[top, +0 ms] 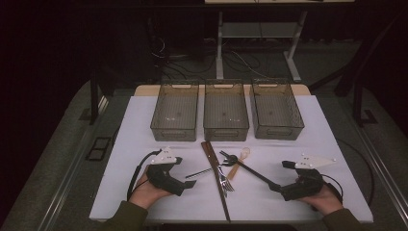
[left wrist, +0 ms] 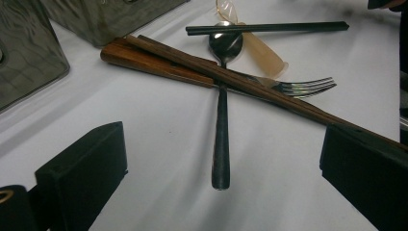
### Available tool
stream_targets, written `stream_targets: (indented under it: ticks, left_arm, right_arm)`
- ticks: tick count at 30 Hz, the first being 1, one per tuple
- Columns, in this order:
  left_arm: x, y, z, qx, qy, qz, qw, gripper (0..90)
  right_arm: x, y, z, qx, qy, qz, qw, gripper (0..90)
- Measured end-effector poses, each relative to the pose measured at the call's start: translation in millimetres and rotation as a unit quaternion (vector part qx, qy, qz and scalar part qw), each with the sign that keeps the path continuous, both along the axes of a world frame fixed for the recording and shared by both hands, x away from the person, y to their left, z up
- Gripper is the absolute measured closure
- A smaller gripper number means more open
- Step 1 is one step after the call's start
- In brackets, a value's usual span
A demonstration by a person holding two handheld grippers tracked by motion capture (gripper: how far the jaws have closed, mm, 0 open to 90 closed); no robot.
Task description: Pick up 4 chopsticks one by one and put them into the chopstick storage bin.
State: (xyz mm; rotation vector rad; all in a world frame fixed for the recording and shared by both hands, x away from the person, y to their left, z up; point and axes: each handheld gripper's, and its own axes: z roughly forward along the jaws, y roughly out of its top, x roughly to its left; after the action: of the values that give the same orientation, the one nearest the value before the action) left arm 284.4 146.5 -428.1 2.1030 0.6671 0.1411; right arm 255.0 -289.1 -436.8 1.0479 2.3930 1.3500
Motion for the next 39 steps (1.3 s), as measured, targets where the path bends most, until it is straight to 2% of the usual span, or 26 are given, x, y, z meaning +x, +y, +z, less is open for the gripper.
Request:
stream_targets:
  ticks: [4, 10, 11, 15, 18, 19, 20, 21, 24, 25, 26, 33, 39]
  left_arm:
    - [0.6, -0.1, 0.2, 0.002, 0.001, 0.002, 1.0, 5.8]
    - [0.0, -1.1, 3.4, 0.001, 0.001, 0.009, 1.0, 19.3]
    - [-0.2, -1.3, 4.2, -0.001, 0.002, 0.01, 1.0, 19.3]
    - [-2.4, -3.8, 7.3, -0.006, 0.001, 0.004, 1.0, 37.9]
    - [-5.4, -6.9, 8.9, -0.008, 0.001, -0.01, 0.9999, 52.2]
    - [-6.5, -8.4, 9.3, -0.011, 0.001, -0.014, 0.9998, 52.2]
    - [-7.2, -9.5, 10.0, -0.012, 0.001, -0.02, 0.9997, 58.3]
    - [-7.6, -10.7, 10.3, -0.015, 0.003, -0.025, 0.9996, 68.1]
    - [-9.3, -14.7, 10.8, -0.023, 0.009, -0.038, 0.999, 81.1]
    - [-10.0, -15.7, 10.9, -0.026, 0.011, -0.043, 0.9987, 81.1]
    - [-11.0, -17.2, 10.7, -0.029, 0.012, -0.049, 0.9983, 88.3]
    - [-20.8, -35.9, 9.0, -0.027, 0.018, -0.083, 0.996, 89.6]
    - [-30.7, -59.9, 4.7, -0.005, 0.016, -0.124, 0.9921, 89.7]
  right_arm:
    - [-0.1, -1.6, 0.8, 0.001, -0.004, -0.001, 1.0, 1.1]
    - [1.5, -0.8, 0.4, 0.002, -0.003, -0.002, 1.0, 1.1]
    - [1.5, -0.8, 0.4, 0.002, -0.003, -0.002, 1.0, 1.1]
    - [2.3, -0.1, 0.3, 0.002, -0.001, -0.003, 1.0, 1.1]
    - [2.2, -0.1, 0.1, 0.001, -0.001, -0.003, 1.0, 1.1]
    - [2.2, -0.1, 0.1, 0.001, -0.001, -0.003, 1.0, 1.1]
    - [2.1, -0.1, 0.2, 0.001, -0.001, -0.003, 1.0, 1.1]
    - [2.0, -0.2, 0.2, 0.001, -0.001, -0.003, 1.0, 1.1]
    - [2.9, -0.8, -0.3, 0.001, -0.001, -0.004, 1.0, 1.1]
    - [2.9, -0.8, -0.3, 0.001, -0.001, -0.004, 1.0, 1.1]
    - [3.2, -0.7, 0.0, 0.002, -0.002, -0.004, 1.0, 1.1]
    - [2.9, 0.0, 0.0, 0.002, -0.001, -0.004, 1.0, 1.1]
    - [3.2, -0.5, 0.0, 0.003, -0.001, -0.005, 1.0, 1.1]
